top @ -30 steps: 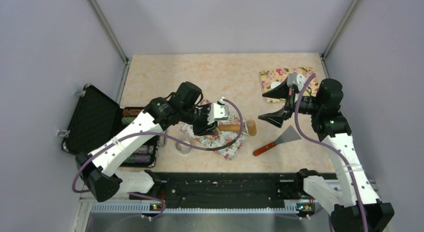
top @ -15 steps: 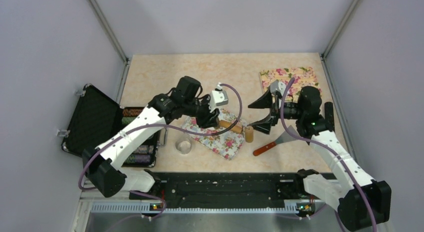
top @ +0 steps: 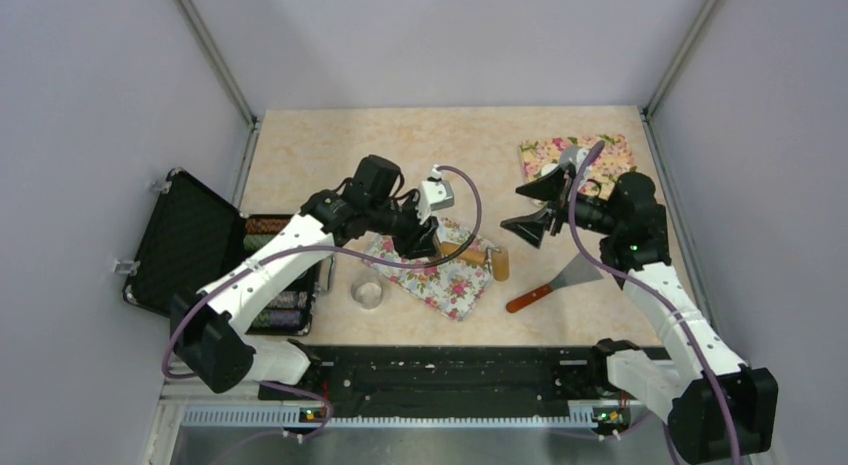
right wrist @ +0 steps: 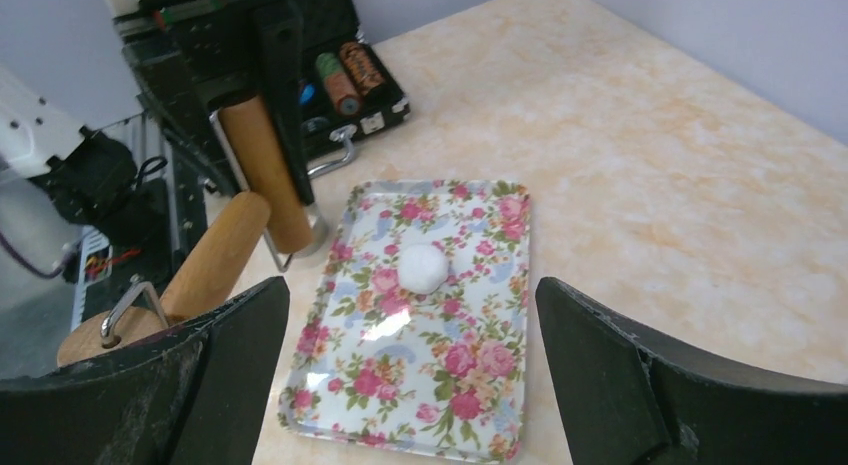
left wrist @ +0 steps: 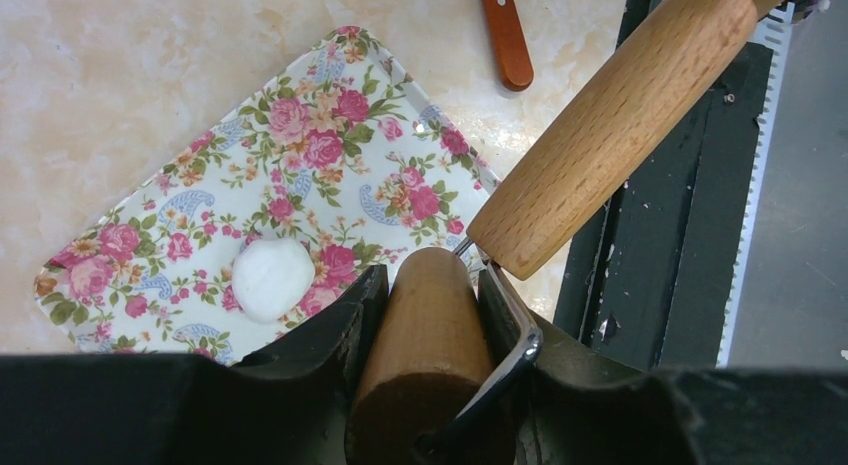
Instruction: Roll out the dumpling wrappers from the dough
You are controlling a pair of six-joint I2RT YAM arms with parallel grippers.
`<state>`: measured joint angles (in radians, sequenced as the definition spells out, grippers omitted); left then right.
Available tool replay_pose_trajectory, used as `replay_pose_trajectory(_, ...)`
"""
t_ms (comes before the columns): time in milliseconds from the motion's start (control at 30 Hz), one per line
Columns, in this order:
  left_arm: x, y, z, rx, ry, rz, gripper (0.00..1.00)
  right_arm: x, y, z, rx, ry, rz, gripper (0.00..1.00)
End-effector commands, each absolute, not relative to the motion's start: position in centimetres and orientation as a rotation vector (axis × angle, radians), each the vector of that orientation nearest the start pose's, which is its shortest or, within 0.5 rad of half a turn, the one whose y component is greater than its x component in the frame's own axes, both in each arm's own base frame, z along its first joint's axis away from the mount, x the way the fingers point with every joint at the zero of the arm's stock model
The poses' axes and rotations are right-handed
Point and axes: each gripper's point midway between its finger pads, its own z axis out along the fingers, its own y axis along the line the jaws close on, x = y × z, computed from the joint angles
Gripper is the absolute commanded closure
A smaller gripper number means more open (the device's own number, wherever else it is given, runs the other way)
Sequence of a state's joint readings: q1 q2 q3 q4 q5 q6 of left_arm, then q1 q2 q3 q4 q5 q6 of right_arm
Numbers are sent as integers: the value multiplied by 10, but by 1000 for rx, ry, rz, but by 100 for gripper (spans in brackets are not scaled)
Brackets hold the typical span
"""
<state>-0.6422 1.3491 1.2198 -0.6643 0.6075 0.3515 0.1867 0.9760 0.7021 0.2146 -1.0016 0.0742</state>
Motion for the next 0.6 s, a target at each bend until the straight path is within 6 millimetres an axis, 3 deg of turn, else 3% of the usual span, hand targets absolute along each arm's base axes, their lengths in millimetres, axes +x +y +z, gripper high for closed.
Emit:
replay_pose_trajectory(0, 220, -281, 243, 1331, 1753, -910, 100, 261, 185, 315, -846, 1389, 948, 8)
replay_pose_trajectory(400, 221, -278, 243, 1315, 1748, -899, 100, 208, 197, 321, -1024, 1296, 1208, 6)
replay_pose_trajectory(567, 223, -278, 240, 1308, 1757, -893, 100, 201, 198, 322, -1008, 1303, 1251, 6)
